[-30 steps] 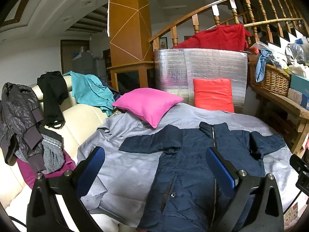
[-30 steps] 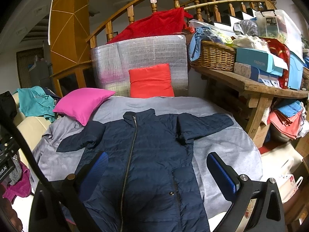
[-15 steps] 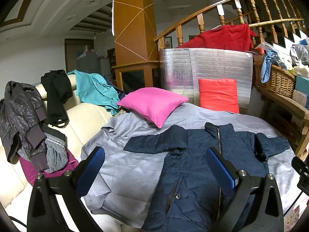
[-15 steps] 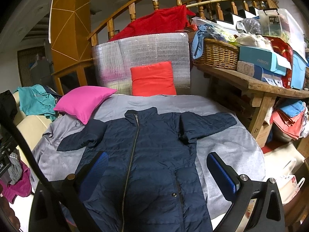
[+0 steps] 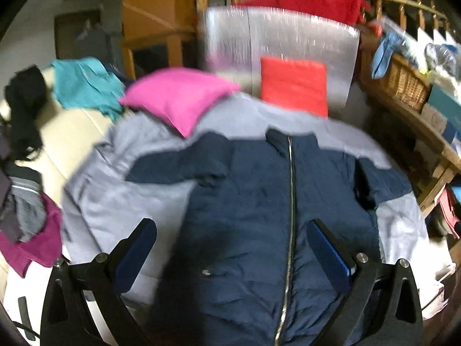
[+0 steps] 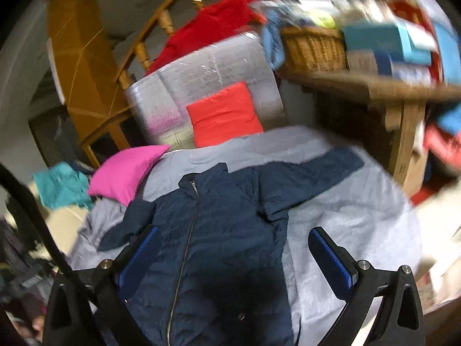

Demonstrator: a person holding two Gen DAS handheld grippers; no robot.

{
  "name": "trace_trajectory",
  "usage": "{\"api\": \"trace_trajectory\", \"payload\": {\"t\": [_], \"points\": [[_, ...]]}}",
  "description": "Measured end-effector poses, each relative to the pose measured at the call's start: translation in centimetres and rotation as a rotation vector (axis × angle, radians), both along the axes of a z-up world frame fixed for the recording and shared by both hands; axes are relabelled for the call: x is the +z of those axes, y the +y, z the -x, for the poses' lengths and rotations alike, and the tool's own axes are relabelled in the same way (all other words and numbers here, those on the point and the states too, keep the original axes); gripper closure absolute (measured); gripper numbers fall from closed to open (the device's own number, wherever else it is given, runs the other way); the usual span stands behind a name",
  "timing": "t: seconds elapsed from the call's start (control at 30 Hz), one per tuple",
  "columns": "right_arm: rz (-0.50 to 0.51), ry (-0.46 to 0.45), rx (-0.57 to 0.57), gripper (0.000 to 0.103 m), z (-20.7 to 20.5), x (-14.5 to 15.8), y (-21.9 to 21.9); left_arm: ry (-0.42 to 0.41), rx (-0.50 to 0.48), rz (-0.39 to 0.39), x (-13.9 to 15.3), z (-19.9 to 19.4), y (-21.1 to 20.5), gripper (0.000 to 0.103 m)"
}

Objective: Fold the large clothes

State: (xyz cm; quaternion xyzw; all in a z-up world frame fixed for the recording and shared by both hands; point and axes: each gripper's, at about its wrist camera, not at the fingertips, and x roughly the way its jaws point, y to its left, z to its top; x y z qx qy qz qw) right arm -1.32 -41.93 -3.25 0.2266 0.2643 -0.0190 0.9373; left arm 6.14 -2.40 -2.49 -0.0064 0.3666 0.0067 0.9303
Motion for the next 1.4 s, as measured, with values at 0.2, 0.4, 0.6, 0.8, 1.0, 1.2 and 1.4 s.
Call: {"api": "trace_trajectory", "payload": {"t": [0.2,0.4,0.6,0.8,1.0,1.2,1.4], "points": [[-0.320,0.085,-0.121,0.009,-6.3,-7.0,-12.2,0.126,0.057,0.007,-5.5,-8.0,-3.7,0.000],[-0.522,0.178,-0.225,0.035,-14.4,-13.9,-19.8,0.172,0.093,-0.007,-9.7,-14.3,-6.5,0.000],[-0.531,0.254,-0.369,0.037,-21.3,-18.1,-23.6,0.149,0.109,-0.093,-11.9,-18.1,-7.7,0.000],[-0.440,0.262,-0.440,0.062,-25.6,-18.6,-24.1,0.127,0.126,-0.155,-12.9,-19.6,-6.3,0.000],[-0.328,0.178,-0.446,0.093,-25.5,-16.2,-21.4,0.111,0.175,-0.172,-13.0,-20.2,-4.0,0.000],[-0.166,-0.035,-0.245,0.094,-23.6,-7.0,-11.8,0.094,0.216,-0.166,-12.4,-19.6,-1.7,0.000],[-0.150,-0.088,0.012,0.094,-24.7,-2.2,1.6,0.052,0.303,-0.170,-11.2,-18.5,1.8,0.000]]}}
